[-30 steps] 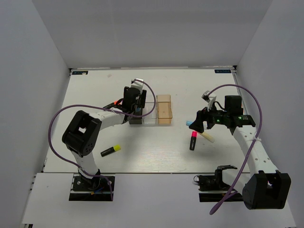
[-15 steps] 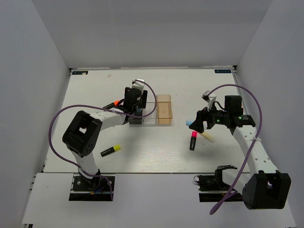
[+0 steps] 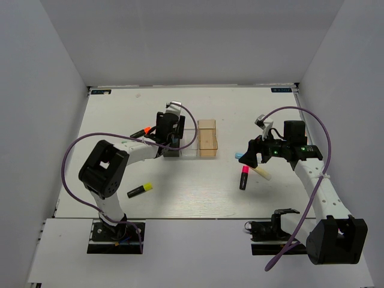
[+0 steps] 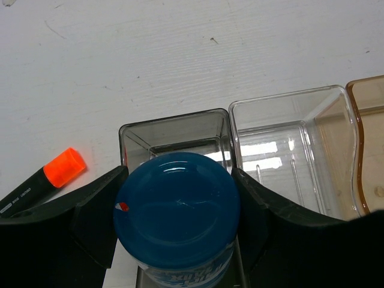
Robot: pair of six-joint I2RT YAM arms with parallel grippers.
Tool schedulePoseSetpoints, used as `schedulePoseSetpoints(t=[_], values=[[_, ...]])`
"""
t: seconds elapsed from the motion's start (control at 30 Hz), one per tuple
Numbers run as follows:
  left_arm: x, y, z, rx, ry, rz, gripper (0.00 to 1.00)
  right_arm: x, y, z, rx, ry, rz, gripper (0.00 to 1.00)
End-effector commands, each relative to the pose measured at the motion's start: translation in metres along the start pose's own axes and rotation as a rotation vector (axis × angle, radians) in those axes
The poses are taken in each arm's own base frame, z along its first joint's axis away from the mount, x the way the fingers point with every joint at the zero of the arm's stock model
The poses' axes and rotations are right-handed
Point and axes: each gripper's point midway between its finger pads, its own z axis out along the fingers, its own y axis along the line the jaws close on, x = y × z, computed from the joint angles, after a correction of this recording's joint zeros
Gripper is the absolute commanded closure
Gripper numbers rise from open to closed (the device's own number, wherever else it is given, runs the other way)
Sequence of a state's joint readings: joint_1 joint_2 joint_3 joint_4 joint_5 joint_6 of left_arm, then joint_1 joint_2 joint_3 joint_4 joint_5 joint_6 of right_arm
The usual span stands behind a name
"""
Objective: Sort the stationery into containers
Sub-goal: Place the stationery in the storage box.
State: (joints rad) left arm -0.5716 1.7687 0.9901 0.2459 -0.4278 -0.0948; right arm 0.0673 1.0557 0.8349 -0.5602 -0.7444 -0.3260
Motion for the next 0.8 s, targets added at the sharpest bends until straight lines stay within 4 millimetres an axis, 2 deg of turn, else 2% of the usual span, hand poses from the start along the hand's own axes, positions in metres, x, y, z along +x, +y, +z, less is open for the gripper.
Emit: schedulePoseSetpoints(t=[0.0, 0.17, 0.5, 0.6, 0.67, 0.73, 0.77], values=[[-0.041, 0.003, -0.017, -0.007, -0.104, -0.054, 0.27, 0.000, 0.006, -0.001, -0.028, -0.008, -0.013, 0.12], [-0.042, 0.001, -0.018, -0.001, -0.105, -0.052, 0.20, -0.001, 0.005, -0.003, -0.022, -0.013, -0.014, 0.12], [-0.041, 0.002, -0.022, -0.007, -0.103, -0.058, 0.17, -0.001, 0.006, -0.003, -0.022, -0.015, -0.019, 0.12], [-0.045, 0.003, -0.026, -0.008, -0.113, -0.062, 0.17, -0.002, 0.007, -0.004, -0.021, -0.018, -0.022, 0.12], [-0.058, 0.003, -0.034, 0.002, -0.146, -0.067, 0.17, -0.002, 0.006, -0.003, -0.021, -0.017, -0.018, 0.12], [-0.071, 0.003, -0.044, 0.012, -0.174, -0.080, 0.24, -0.002, 0.005, -0.003, -0.017, -0.016, -0.017, 0.12], [-0.086, 0.008, -0.057, 0.014, -0.196, -0.098, 0.52, -0.002, 0.006, -0.003, -0.018, -0.015, -0.020, 0.16]])
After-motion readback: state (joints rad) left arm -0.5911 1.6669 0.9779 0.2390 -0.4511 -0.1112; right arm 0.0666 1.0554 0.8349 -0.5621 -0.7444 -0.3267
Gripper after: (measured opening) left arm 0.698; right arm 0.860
